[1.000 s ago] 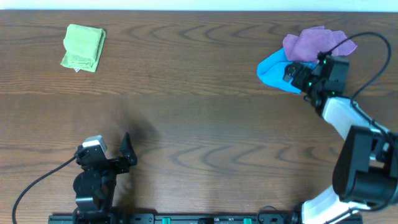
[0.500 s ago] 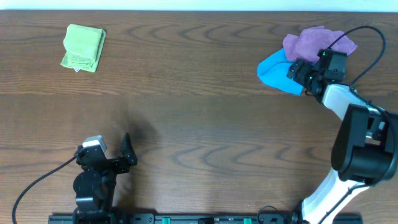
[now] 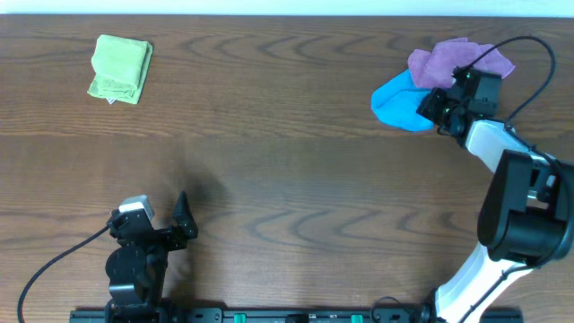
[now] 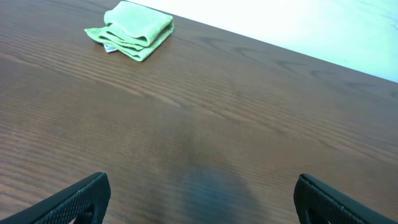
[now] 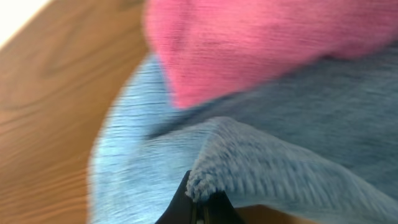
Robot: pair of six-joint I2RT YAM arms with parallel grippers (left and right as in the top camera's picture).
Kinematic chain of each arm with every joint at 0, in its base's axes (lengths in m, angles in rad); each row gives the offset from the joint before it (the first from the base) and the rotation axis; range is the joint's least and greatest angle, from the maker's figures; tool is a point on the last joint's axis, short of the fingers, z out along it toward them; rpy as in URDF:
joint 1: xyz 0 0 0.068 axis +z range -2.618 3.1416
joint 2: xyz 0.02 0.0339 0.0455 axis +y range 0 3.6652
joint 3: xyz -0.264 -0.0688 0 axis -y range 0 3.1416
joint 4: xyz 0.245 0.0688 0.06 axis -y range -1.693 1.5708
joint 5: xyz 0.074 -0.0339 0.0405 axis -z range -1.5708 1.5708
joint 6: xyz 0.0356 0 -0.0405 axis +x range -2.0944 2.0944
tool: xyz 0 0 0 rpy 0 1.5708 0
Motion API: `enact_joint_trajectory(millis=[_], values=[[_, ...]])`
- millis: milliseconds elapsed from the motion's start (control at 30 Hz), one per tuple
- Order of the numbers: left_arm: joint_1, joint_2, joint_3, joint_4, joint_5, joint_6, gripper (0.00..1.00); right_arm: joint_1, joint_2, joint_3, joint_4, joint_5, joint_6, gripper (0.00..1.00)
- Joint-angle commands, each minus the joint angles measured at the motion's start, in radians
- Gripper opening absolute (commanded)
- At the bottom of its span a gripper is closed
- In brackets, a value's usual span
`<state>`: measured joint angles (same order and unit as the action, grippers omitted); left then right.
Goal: Fold the cloth
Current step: 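Reach the right gripper to the blue cloth and pinch its edge, then lift the blue cloth with the right gripper and drag it toward table center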
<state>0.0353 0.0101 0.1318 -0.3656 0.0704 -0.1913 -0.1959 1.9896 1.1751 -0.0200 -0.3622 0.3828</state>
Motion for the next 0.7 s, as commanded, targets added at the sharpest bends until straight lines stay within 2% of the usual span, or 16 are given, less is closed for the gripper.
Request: enact_joint_trajectory(millis=[0,300,500,667], values=[[-0.004,-0.005,-0.021,-0.007,-0.011,-0.011,0.95,0.027,-0.006,0.081,-0.003,-0.218,-0.002,0.01],[-0.004,-0.005,-0.021,-0.007,-0.01,-0.011,0.95,0.185,-0.134,0.275,-0.076,-0.196,-0.017,0.01],[-0.004,-0.005,-0.021,-0.007,-0.011,-0.011,0.95,0.237,-0.232,0.401,-0.145,-0.195,-0.067,0.01],[-0.004,-0.005,-0.021,-0.007,-0.011,-0.011,0.95,0.261,-0.294,0.435,-0.169,-0.216,-0.071,0.01]])
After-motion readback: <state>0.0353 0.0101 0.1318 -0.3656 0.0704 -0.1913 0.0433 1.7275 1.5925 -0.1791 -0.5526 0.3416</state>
